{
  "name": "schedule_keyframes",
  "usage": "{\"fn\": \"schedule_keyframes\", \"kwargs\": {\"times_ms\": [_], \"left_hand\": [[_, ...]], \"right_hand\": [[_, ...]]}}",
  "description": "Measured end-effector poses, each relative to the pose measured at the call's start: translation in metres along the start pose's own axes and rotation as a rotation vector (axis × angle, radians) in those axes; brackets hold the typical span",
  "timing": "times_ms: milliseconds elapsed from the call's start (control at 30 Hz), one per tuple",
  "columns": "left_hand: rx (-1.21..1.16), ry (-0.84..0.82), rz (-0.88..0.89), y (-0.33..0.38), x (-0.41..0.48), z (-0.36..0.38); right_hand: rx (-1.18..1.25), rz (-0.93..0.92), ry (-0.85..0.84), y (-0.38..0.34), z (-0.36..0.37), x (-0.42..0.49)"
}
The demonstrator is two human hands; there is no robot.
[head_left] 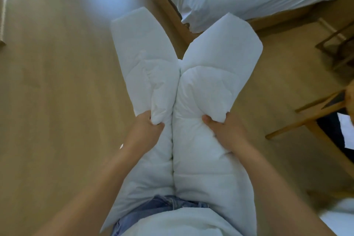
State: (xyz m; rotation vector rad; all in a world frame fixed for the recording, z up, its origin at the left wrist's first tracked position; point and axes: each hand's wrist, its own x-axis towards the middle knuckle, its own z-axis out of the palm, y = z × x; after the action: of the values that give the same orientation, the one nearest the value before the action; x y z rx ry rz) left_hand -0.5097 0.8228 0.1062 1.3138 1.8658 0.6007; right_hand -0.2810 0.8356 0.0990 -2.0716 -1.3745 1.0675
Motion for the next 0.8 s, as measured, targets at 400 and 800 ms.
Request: {"fn": "schedule_keyframes", "kwargs": {"times_ms": [400,800], "left_hand": [[-0.008,0.003,-0.007,0.209,0.253,0.122],[-0.344,-0.021,0.085,0.45,0.56,0.193]], "right_hand": [[-0.005,-0.005,-0.124,-0.038,-0.148,0.315],[0.08,-0.113,0.058,-0.148,-0.3,0.647]]}}
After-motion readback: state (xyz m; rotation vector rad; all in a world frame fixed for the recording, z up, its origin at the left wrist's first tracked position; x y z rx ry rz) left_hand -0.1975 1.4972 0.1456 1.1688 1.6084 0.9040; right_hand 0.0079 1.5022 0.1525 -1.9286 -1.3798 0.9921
